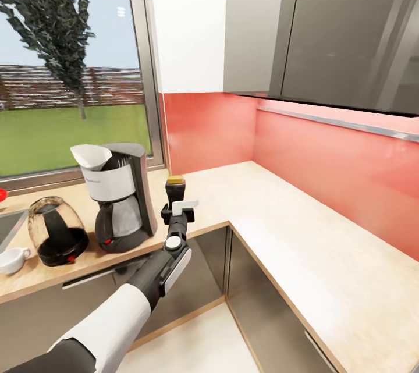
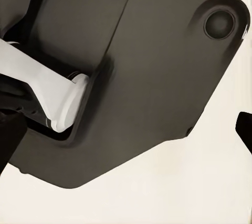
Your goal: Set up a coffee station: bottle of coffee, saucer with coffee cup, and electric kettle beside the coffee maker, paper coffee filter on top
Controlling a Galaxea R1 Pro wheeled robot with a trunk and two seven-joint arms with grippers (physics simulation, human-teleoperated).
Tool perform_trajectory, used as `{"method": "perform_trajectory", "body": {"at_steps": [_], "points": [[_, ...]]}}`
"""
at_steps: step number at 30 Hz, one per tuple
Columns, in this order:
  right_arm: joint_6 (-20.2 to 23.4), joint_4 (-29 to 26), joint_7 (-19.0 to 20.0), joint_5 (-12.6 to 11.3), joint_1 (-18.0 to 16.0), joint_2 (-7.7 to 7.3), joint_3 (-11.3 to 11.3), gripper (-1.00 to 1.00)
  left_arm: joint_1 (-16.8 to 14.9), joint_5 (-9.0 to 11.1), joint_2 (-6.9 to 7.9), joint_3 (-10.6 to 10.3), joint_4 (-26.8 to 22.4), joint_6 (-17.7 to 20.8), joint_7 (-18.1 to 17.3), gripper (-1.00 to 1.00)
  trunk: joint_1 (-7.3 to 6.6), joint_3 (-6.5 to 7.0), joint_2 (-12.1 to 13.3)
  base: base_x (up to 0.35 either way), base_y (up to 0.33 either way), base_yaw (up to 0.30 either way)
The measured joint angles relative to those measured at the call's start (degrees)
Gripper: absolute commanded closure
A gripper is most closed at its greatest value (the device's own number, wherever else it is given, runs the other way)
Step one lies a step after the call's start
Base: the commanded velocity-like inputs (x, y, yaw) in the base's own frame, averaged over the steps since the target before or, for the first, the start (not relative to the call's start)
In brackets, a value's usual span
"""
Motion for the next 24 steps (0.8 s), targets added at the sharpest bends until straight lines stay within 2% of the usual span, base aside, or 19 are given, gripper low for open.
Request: {"method": "perform_trajectory", "body": {"at_steps": [3, 7, 15, 19, 24], "points": [[0.0, 0.0, 0.01, 0.0, 0.0, 0.0, 0.0, -1.0, 0.3, -0.1, 0.0, -0.02, -0.03, -0.04, 0.0, 1.0, 0.0, 0.0, 0.0, 0.028, 0.0, 0.0], [0.0, -0.01, 0.02, -0.01, 0.0, 0.0, 0.02, -1.0, 0.43, -0.2, 0.04, 0.05, 0.12, -0.06, -0.03, 1.0, -0.02, 0.0, -0.01, 0.266, 0.0, 0.0], [0.0, -0.01, 0.05, -0.01, 0.0, 0.0, 0.0, -1.0, 0.38, -0.1, 0.04, 0.16, 3.37, -0.24, 0.03, 1.0, -0.01, 0.0, -0.01, 0.177, 0.005, 0.0], [0.0, 0.0, 0.06, -0.01, 0.0, 0.0, 0.0, -1.0, 0.4, 0.01, 0.11, 0.26, 3.53, -0.28, 0.96, 1.0, -0.02, 0.0, -0.01, 0.251, 0.126, 0.0], [0.0, -0.01, 0.05, -0.01, 0.0, 0.0, 0.0, -1.0, 0.44, 0.0, 0.12, 0.19, 3.7, -0.32, 1.74, 1.0, 0.0, 0.0, 0.0, 0.063, 0.049, 0.0]]}}
